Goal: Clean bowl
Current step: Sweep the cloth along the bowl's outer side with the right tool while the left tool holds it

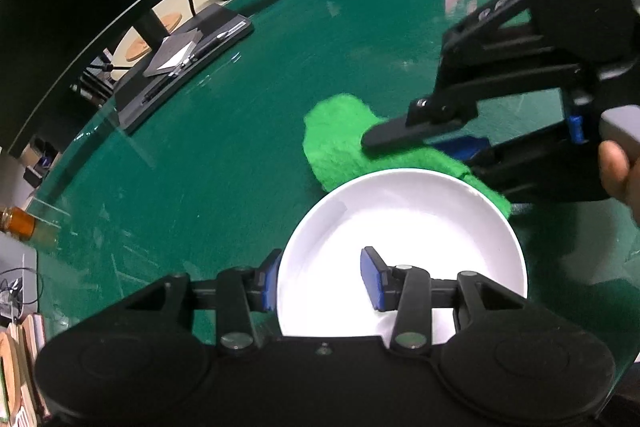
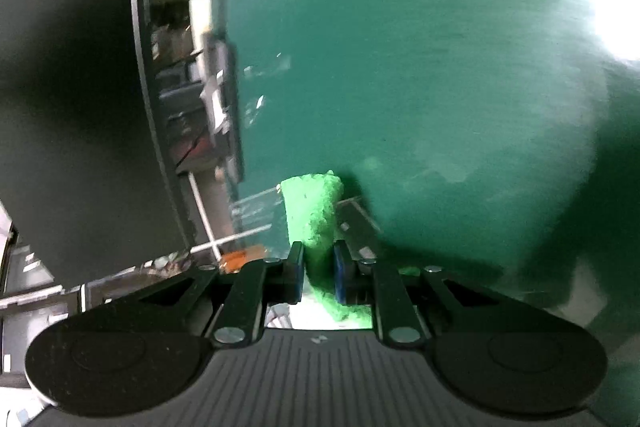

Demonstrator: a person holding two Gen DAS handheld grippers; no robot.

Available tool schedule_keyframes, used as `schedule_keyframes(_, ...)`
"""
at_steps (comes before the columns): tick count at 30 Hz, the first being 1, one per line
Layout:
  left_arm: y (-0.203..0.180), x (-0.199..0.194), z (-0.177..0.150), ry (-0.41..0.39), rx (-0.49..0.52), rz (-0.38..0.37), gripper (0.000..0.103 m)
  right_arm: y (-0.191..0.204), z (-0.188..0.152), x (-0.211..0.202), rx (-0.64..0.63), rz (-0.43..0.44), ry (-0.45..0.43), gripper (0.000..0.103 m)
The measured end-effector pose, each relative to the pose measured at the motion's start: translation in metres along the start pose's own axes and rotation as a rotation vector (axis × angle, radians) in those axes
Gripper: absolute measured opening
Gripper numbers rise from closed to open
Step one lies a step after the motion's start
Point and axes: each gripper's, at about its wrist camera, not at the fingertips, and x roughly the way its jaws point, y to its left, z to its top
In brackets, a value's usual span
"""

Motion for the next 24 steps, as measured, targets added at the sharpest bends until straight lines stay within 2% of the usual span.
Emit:
schedule_keyframes(6, -0.006, 0.0, 0.006, 0.006, -0.016, 0.038, 0.043, -0.004, 0.007, -0.038, 0.006, -0.004, 0.076, 0.016)
schedule_keyframes(9, -0.011, 0.0, 0.008, 0.017, -0.029, 0.071, 0.043, -0.004, 0.013, -0.035, 0.0, -0.006, 0.094, 0.016)
schedule_keyframes(14, -0.018, -0.003, 0.007, 0.028, -0.068, 0.115, 0.043, 0.004, 0.027, -0.007, -0.025, -0.025, 0.126, 0.016)
schedule_keyframes(21, -0.018, -0.004, 0.01, 0.037, -0.088, 0.133, 0.041, 0.018, 0.034, 0.012, -0.074, -0.018, 0.174, 0.016)
schedule_keyframes(24, -0.008, -0.017, -0.001, 0.013, -0.208, 0.146, 0.042, 0.024, 0.038, 0.014, -0.097, -0.015, 0.18, 0.016)
